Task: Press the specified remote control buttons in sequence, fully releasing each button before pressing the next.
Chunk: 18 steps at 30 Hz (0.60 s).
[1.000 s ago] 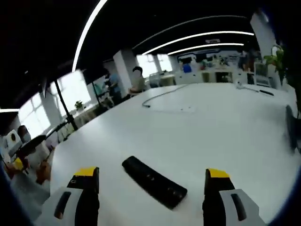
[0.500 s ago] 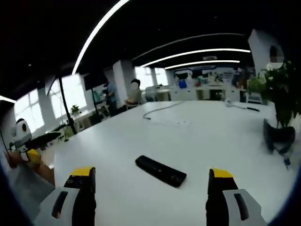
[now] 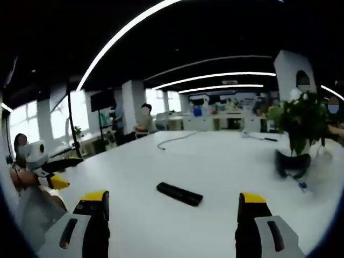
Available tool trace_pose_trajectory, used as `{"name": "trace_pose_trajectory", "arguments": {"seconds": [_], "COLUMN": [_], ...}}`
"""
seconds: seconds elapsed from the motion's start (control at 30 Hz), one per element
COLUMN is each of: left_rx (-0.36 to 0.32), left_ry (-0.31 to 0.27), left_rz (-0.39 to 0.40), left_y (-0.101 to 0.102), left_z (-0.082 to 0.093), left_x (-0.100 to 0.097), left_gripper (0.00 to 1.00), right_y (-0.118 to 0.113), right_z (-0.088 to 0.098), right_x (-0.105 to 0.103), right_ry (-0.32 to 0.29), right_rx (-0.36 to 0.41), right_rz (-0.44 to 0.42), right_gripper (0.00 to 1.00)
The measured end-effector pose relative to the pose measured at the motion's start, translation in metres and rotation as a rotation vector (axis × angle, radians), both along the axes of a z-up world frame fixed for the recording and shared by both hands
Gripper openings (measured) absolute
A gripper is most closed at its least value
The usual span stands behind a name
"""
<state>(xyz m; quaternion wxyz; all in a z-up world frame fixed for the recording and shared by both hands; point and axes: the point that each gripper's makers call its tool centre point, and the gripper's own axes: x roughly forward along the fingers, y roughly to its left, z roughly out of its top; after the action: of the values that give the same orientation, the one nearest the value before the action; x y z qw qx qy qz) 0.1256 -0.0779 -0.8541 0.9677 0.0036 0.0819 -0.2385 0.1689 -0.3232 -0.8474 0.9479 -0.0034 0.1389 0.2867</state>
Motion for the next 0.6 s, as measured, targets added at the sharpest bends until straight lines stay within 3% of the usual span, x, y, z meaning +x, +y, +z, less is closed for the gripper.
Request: {"name": "trace_pose_trajectory", "arguments": {"seconds": [0.17,0.27,0.5,0.6], "left_rx": [0.021,0.027,0.042,0.107], "left_ry": [-0.003,-0.005,-0.031,-0.045], "left_rz": [-0.030,-0.030,-0.002,0.005], "left_y": [-0.006,-0.007,-0.003,-0.003], "left_z": [-0.001,0.000,0.005,0.004], "left_x": [-0.002,-0.003,-0.001,-0.001], "left_gripper": [1.00,1.00,1.00,1.00], "right_y": [-0.022,-0.033,-0.041,-0.041], "right_z": [0.005,0.005,0.007,0.002], "right_x": [-0.011,-0.019,-0.019,-0.021], "right_ry": [-0.044,-0.069,-0.070,-0.049], "right_rx": [-0.041,-0.029,-0.022,-0.040], "right_rz": [-0.019,-0.040,-0.077,-0.072], "right_gripper": [0.99,0.99,0.99,0.99]}}
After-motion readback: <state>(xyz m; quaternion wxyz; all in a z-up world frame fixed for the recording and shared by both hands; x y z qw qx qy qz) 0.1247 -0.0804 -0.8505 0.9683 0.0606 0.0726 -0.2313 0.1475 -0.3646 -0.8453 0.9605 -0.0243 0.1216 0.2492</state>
